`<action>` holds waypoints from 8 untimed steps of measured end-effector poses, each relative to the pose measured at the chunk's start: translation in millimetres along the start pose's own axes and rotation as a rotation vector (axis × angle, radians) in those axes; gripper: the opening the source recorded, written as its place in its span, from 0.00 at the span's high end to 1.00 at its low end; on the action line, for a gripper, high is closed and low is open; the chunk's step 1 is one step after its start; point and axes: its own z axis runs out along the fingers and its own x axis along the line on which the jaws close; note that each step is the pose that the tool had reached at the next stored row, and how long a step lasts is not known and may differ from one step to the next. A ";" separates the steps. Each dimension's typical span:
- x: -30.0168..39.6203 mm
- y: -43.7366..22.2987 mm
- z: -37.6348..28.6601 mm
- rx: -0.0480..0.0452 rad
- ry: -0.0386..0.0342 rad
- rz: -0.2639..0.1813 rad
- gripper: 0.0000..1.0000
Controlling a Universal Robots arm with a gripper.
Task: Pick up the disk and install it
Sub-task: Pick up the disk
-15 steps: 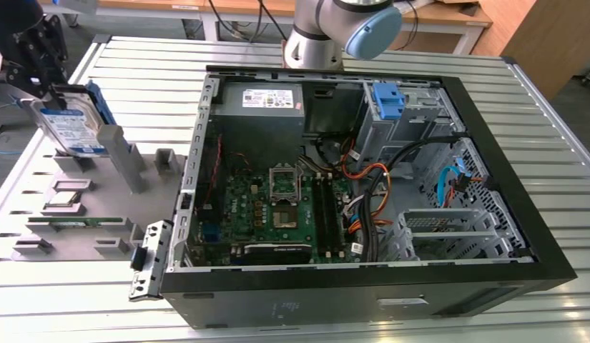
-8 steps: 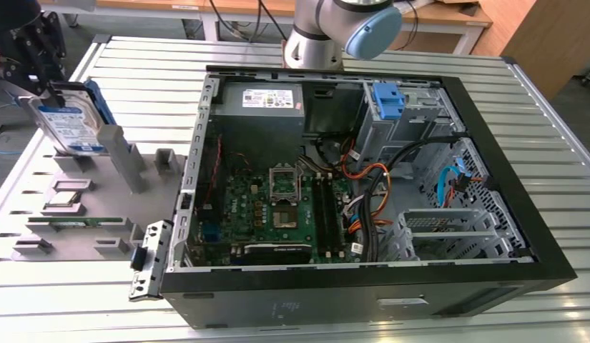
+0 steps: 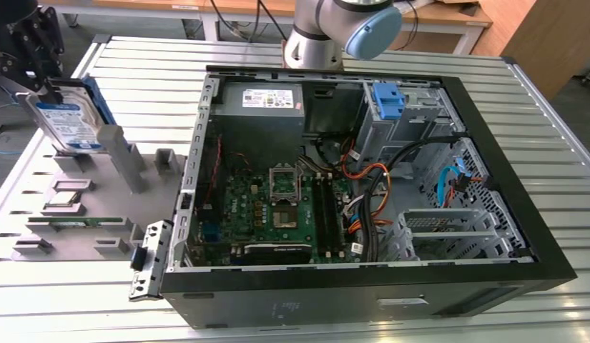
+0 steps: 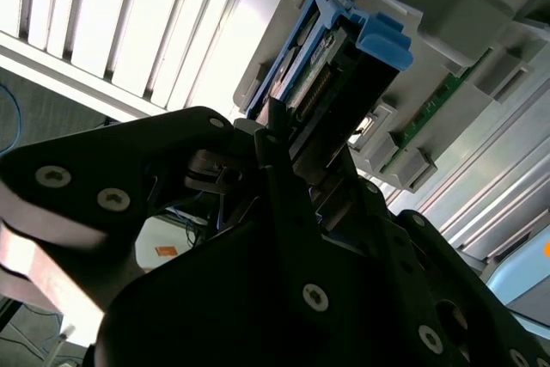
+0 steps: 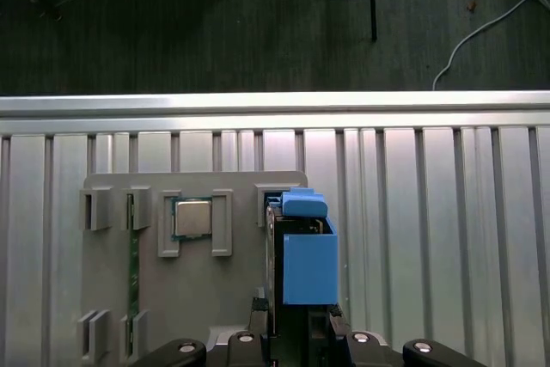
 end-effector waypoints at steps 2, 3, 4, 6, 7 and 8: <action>-0.1 0.1 -1.4 -0.0001 0.0000 0.000 0.65; -0.1 0.1 -1.6 0.0001 0.0000 0.000 0.65; -0.1 0.1 -1.6 0.0001 -0.0001 0.000 0.65; -0.1 0.1 -1.7 0.0001 0.0000 0.000 0.65; -0.1 0.1 -1.9 -0.0001 0.0001 0.000 0.65; -0.1 0.1 -1.9 -0.0001 0.0000 0.000 0.65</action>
